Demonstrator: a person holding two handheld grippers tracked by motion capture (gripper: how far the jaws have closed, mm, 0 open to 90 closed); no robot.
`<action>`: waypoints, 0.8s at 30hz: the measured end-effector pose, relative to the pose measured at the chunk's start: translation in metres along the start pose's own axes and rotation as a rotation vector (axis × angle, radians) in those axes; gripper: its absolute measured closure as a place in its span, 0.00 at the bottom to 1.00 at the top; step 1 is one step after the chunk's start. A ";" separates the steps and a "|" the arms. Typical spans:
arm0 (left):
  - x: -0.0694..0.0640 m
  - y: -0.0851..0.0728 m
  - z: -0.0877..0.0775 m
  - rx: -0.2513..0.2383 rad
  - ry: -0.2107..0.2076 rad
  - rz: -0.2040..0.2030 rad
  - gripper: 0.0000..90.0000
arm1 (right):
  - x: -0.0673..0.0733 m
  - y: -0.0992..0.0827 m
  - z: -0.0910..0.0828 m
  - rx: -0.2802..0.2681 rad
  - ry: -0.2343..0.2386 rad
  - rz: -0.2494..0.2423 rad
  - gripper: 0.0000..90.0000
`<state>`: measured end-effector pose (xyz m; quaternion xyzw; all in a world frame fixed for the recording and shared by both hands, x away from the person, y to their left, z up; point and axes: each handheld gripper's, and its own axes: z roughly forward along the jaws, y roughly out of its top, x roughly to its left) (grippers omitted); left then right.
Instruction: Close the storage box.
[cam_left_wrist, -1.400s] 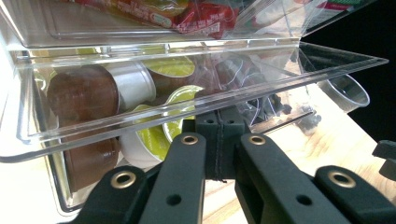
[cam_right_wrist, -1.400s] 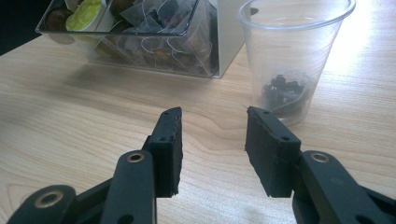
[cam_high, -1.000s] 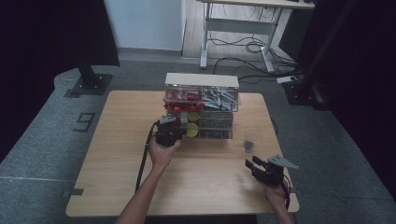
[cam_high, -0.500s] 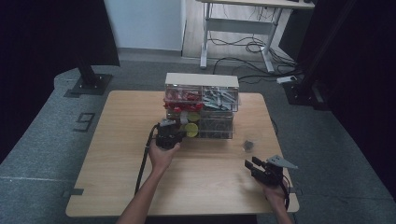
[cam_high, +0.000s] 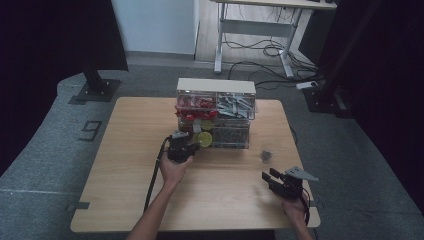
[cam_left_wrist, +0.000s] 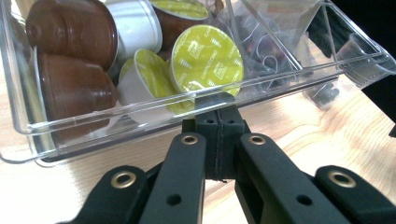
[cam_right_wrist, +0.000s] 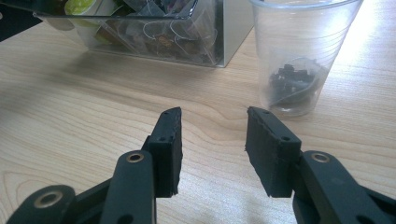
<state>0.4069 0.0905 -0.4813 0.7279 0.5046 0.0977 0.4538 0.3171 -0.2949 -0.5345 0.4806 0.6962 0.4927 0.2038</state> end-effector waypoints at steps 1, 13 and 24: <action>0.000 -0.001 0.001 0.000 0.001 -0.002 1.00 | 0.000 0.000 0.000 0.001 0.000 0.000 0.62; 0.003 -0.011 0.006 0.018 0.000 -0.015 1.00 | 0.001 -0.001 0.001 0.003 0.000 -0.001 0.61; 0.004 -0.017 0.008 0.023 -0.008 -0.015 1.00 | 0.000 -0.001 0.001 0.004 -0.001 0.000 0.61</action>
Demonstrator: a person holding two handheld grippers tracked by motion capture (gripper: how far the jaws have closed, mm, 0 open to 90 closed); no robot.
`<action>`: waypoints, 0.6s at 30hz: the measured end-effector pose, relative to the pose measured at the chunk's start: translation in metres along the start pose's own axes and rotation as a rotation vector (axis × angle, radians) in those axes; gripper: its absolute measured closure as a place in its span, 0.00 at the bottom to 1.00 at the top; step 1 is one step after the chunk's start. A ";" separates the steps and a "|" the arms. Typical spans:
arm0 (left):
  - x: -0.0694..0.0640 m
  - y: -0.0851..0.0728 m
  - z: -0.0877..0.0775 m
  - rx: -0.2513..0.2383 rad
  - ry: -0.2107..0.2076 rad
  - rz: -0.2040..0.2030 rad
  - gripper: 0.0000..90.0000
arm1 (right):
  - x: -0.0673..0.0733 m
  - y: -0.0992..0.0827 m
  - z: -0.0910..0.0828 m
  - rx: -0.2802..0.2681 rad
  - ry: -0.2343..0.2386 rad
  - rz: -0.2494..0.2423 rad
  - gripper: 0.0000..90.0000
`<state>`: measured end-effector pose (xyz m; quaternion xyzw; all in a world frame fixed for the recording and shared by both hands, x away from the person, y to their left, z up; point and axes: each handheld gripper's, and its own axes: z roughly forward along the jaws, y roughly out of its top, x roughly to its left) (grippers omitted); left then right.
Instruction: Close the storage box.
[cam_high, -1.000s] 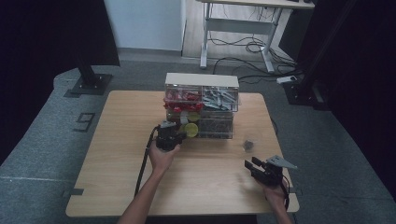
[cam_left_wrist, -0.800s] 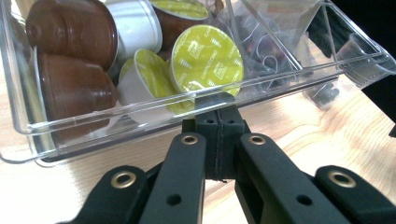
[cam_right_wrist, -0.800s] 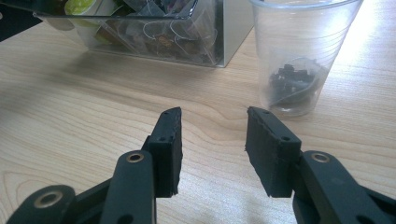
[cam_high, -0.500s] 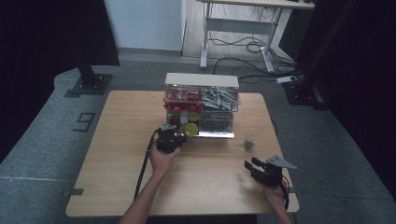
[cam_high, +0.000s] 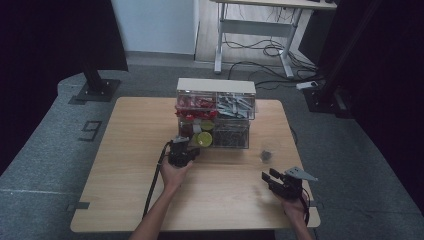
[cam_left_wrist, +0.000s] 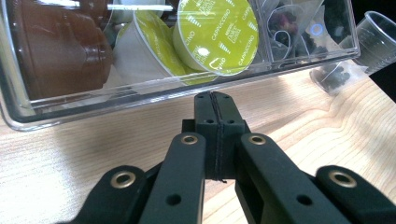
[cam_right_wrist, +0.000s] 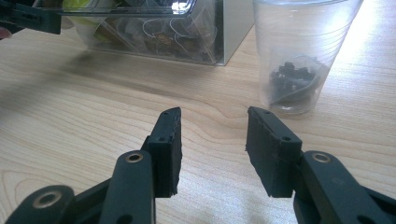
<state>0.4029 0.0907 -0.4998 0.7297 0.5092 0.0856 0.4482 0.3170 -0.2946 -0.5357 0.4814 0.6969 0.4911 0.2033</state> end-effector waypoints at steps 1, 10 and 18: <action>0.000 0.000 -0.001 0.000 -0.001 0.002 1.00 | 0.000 0.000 0.000 0.000 0.000 0.000 0.61; -0.002 -0.011 -0.009 -0.020 -0.007 0.067 0.82 | 0.002 0.000 0.001 0.010 0.012 -0.010 0.57; -0.006 -0.030 -0.019 0.001 -0.013 0.126 0.55 | 0.004 -0.002 0.002 0.029 0.025 -0.025 0.52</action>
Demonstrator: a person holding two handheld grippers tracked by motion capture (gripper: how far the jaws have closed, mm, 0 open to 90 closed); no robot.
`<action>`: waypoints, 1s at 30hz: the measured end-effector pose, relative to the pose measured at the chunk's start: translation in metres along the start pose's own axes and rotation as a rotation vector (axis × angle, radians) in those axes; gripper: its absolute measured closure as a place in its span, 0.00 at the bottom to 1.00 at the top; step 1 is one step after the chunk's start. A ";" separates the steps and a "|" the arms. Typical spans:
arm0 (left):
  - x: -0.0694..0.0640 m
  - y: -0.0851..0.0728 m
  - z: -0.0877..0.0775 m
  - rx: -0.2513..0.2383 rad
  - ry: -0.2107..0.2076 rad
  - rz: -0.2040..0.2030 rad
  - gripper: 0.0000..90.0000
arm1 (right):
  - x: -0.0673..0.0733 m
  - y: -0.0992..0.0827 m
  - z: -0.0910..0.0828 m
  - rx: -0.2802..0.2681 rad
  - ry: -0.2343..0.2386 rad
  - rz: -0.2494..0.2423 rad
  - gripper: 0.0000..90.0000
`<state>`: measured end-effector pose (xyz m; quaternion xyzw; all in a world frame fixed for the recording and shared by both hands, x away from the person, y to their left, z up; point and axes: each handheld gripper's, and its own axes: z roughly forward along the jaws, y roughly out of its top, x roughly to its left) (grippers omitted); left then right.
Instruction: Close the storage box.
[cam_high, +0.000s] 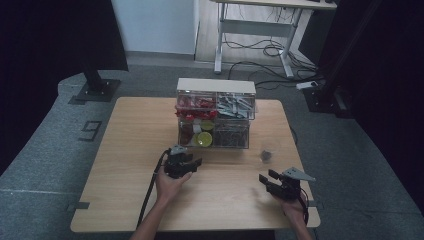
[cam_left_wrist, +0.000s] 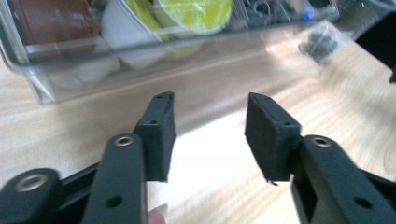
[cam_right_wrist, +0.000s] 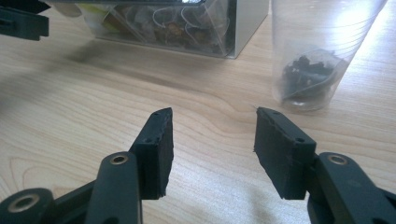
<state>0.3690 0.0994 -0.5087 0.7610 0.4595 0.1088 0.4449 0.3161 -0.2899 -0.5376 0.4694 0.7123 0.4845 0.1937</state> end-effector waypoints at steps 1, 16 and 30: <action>-0.001 -0.004 -0.002 0.000 0.003 0.008 0.54 | 0.000 0.000 0.000 0.004 0.001 -0.002 0.51; -0.005 -0.048 -0.045 0.006 0.013 0.068 0.40 | 0.001 -0.007 -0.001 0.049 -0.003 -0.018 0.46; 0.014 -0.080 -0.072 0.023 0.067 0.051 0.38 | 0.004 -0.015 -0.002 0.092 -0.010 -0.037 0.45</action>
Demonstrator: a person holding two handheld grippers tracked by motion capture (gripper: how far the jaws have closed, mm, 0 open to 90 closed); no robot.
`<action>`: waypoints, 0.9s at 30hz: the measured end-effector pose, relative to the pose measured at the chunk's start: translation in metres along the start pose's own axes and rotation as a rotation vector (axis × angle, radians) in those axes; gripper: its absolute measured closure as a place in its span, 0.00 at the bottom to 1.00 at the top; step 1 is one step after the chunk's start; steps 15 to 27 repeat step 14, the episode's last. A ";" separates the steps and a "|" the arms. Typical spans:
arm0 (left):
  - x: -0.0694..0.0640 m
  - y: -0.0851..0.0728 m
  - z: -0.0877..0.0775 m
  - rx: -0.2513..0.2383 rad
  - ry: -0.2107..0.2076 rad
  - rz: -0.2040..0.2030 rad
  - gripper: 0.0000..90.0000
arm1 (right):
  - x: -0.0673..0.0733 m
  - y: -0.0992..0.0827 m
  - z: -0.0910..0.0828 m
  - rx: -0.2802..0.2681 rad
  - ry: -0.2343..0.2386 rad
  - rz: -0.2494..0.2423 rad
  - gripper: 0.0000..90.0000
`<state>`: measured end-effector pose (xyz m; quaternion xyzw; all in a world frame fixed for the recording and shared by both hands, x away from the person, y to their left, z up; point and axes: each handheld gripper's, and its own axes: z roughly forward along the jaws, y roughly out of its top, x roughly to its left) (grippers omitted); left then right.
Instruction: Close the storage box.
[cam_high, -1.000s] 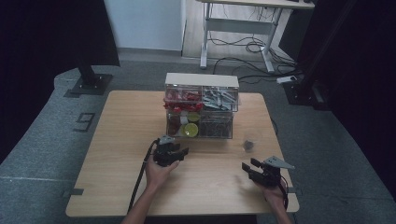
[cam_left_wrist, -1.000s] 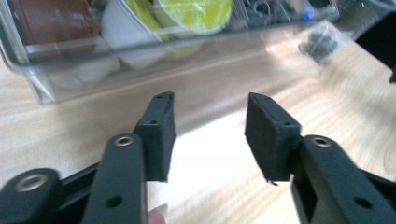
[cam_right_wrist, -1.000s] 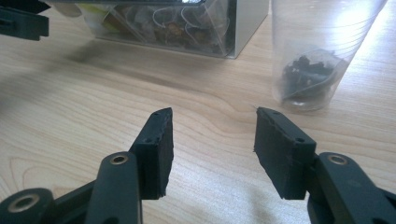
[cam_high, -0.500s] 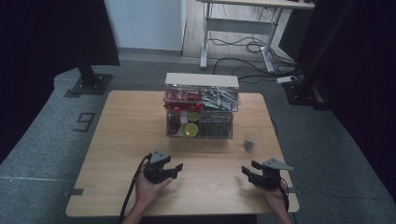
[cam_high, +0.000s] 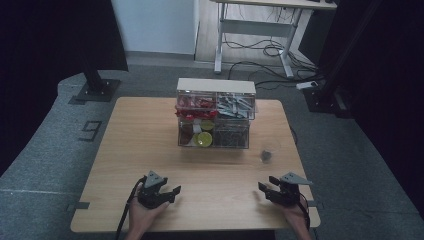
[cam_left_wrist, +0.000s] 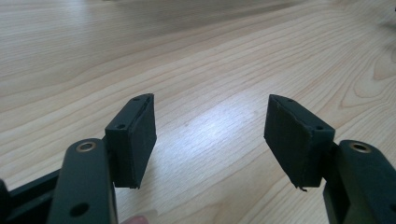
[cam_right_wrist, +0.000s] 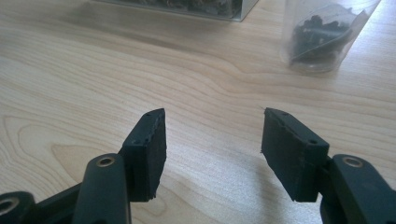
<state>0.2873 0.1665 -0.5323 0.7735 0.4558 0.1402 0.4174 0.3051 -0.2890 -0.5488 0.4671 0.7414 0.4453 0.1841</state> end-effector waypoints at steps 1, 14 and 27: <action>0.000 0.000 0.000 0.000 0.000 0.000 0.38 | 0.001 0.000 0.001 0.004 -0.001 -0.002 0.44; 0.000 0.001 0.002 -0.009 0.009 0.006 0.38 | 0.006 -0.001 0.006 0.038 0.002 -0.027 0.44; 0.000 0.001 0.002 -0.009 0.009 0.006 0.38 | 0.006 -0.001 0.006 0.038 0.002 -0.027 0.44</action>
